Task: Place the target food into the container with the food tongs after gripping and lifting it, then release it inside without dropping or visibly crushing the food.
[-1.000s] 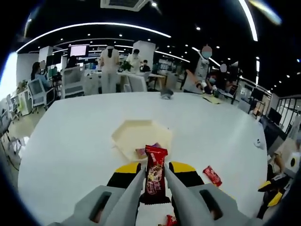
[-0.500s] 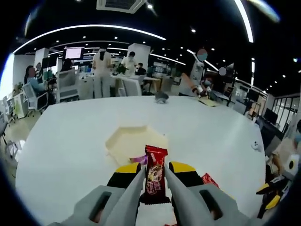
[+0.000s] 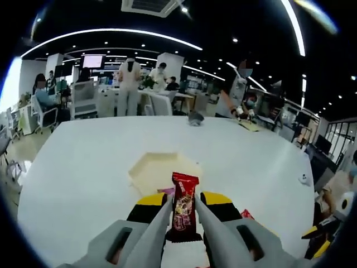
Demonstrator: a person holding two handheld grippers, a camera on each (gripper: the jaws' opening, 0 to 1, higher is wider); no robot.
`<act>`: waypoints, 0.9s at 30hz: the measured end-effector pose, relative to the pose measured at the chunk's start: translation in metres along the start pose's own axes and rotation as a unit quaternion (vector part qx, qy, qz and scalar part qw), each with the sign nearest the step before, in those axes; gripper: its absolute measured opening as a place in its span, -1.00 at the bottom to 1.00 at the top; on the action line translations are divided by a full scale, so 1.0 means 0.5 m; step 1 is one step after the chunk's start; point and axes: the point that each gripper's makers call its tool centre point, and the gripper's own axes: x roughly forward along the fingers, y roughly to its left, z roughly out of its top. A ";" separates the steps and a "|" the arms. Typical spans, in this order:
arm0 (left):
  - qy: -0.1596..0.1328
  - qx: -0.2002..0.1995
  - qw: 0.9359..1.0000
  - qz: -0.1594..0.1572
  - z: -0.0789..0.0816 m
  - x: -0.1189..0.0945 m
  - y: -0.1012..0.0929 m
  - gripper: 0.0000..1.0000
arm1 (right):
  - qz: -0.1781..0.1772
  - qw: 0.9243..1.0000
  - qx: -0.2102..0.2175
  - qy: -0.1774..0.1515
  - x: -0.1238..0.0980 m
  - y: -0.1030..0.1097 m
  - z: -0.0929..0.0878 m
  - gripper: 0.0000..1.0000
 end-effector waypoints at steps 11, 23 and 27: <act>-0.003 0.012 1.000 -0.007 0.029 0.026 -0.007 -0.56 | -0.016 1.000 0.005 -0.017 -0.005 -0.022 0.015 0.04; 0.001 0.018 1.000 -0.016 0.041 0.053 -0.004 -0.56 | -0.036 0.999 0.009 -0.022 -0.004 -0.037 0.015 0.06; 0.002 0.016 1.000 -0.022 0.043 0.057 -0.004 -0.56 | -0.040 0.999 0.004 -0.024 -0.005 -0.038 0.019 0.07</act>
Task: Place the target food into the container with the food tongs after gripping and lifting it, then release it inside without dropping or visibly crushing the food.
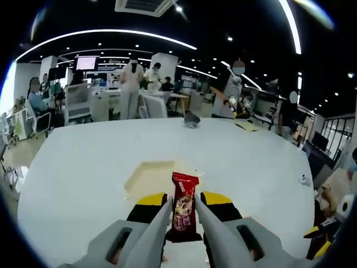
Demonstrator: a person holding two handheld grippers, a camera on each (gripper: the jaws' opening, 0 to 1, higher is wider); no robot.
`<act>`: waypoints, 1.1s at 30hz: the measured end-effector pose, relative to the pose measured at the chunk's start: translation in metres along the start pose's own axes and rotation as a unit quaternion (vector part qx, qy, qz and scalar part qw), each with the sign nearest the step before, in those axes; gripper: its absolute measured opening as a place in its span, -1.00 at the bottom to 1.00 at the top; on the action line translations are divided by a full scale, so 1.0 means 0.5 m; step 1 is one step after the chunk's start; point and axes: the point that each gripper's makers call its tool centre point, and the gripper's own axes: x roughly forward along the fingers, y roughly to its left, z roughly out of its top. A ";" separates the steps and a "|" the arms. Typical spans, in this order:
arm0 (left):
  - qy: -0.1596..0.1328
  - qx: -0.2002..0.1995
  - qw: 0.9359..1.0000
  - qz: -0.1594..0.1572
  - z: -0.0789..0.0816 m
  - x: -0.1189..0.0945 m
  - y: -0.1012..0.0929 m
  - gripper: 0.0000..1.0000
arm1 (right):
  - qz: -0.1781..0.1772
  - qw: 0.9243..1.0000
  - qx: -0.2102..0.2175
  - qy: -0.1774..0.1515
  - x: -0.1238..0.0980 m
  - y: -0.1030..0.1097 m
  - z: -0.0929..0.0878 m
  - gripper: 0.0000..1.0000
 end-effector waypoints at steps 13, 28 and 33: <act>-0.012 -0.006 1.000 -0.002 0.015 -0.009 0.010 -0.56 | -0.008 1.000 -0.008 0.002 -0.005 0.011 -0.003 0.08; -0.005 -0.004 1.000 -0.003 0.010 0.017 0.022 -0.56 | -0.024 1.000 -0.007 0.002 -0.022 0.000 -0.008 0.09; -0.002 0.000 1.000 -0.003 0.011 0.028 0.025 -0.56 | -0.024 1.000 -0.006 0.004 -0.019 -0.002 -0.009 0.09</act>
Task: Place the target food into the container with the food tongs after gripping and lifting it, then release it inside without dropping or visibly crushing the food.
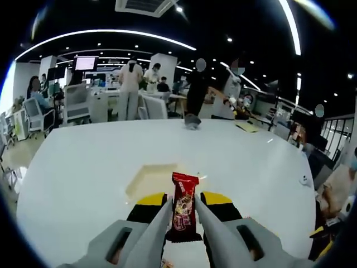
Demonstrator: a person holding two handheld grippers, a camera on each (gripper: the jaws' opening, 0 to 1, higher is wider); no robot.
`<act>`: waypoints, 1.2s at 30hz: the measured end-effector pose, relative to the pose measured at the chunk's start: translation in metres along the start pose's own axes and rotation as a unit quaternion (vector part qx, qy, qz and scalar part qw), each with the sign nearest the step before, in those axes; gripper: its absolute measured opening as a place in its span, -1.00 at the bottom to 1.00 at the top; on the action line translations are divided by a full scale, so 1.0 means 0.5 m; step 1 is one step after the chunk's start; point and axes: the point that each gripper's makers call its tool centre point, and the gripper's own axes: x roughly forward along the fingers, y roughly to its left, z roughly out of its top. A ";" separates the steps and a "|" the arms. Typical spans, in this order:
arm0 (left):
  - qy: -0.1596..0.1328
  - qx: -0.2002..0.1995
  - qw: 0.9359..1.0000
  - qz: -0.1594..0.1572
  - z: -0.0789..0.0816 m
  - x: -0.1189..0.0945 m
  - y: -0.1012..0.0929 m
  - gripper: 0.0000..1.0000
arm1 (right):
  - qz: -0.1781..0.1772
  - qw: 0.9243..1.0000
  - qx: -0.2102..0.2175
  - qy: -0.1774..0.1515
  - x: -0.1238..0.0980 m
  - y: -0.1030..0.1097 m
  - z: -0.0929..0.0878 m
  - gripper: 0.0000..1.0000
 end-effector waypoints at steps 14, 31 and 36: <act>0.011 0.007 1.000 0.001 -0.005 0.026 0.013 -0.56 | -0.001 1.000 0.002 0.002 0.005 -0.005 0.001 0.09; 0.017 0.006 1.000 0.005 0.000 0.054 0.038 -0.56 | -0.004 1.000 0.003 0.010 0.021 -0.016 0.005 0.09; 0.018 0.005 1.000 0.006 -0.002 0.060 0.043 -0.56 | -0.003 1.000 0.002 0.013 0.022 -0.017 0.001 0.09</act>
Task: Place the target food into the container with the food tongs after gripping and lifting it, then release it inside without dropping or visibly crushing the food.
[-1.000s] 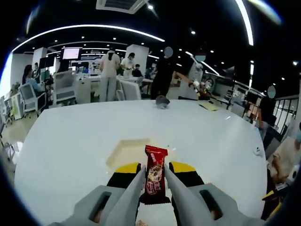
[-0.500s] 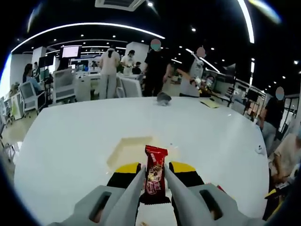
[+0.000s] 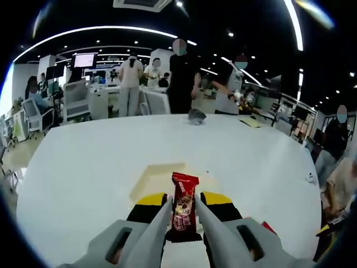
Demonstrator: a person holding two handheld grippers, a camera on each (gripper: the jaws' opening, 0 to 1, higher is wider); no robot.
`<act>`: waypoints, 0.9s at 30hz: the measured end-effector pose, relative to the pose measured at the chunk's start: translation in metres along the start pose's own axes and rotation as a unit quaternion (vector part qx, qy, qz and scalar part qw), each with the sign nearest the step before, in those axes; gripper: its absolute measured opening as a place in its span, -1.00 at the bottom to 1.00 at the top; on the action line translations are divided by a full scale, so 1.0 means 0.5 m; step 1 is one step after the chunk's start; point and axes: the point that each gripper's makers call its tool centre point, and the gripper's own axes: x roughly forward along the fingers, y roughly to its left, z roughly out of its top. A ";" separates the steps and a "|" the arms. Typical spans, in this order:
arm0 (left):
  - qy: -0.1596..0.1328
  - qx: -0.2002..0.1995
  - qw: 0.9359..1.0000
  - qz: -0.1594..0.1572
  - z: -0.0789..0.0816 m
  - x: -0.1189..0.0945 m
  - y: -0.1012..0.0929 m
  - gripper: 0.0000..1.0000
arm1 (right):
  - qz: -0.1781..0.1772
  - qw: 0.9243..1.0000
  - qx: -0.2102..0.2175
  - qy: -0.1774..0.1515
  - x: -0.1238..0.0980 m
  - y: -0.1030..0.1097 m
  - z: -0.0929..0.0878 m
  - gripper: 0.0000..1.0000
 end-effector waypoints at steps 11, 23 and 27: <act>0.005 0.000 1.000 -0.002 -0.005 0.024 0.007 -0.56 | -0.007 1.000 0.002 0.003 -0.001 -0.008 -0.003 0.09; 0.022 0.000 1.000 -0.004 -0.027 0.063 0.025 -0.56 | -0.016 1.000 0.008 0.010 0.006 -0.017 -0.009 0.09; 0.027 -0.001 1.000 -0.005 -0.036 0.074 0.030 -0.56 | -0.019 1.000 0.009 0.013 0.009 -0.020 -0.010 0.09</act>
